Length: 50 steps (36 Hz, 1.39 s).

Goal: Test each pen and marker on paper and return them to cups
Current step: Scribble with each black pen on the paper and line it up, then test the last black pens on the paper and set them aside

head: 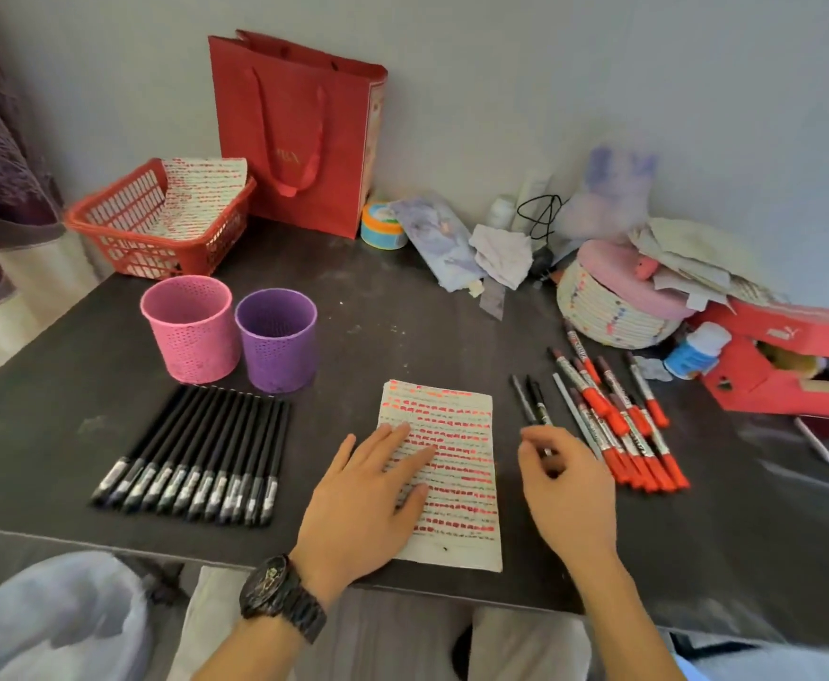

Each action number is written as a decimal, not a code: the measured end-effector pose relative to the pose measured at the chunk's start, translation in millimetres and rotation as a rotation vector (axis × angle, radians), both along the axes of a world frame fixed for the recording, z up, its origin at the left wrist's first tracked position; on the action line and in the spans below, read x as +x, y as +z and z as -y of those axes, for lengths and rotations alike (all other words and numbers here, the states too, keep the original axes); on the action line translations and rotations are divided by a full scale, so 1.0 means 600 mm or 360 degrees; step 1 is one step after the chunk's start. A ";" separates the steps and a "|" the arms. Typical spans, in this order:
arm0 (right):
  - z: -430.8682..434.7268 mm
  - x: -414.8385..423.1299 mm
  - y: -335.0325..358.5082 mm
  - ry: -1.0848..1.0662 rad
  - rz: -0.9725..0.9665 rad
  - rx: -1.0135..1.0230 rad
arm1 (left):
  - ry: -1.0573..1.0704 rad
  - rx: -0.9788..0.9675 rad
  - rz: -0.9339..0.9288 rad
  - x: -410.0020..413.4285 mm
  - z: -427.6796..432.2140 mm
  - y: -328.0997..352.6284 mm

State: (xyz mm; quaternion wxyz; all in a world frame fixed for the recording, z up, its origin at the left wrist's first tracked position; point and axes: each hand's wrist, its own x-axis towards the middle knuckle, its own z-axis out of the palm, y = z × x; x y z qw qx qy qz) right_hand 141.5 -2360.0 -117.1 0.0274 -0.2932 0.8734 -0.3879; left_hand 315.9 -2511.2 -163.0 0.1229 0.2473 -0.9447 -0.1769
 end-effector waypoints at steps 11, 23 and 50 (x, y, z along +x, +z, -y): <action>0.025 -0.118 0.029 0.0001 -0.0107 0.0711 | 0.0041 0.0036 -0.0022 0.000 -0.003 0.003; 0.049 -0.144 0.032 0.0005 0.0009 0.1096 | 0.0057 0.0049 -0.0044 0.000 -0.005 0.004; -0.040 0.062 -0.032 0.0085 0.2543 -0.2119 | 0.0055 0.0088 -0.0073 0.003 -0.010 0.016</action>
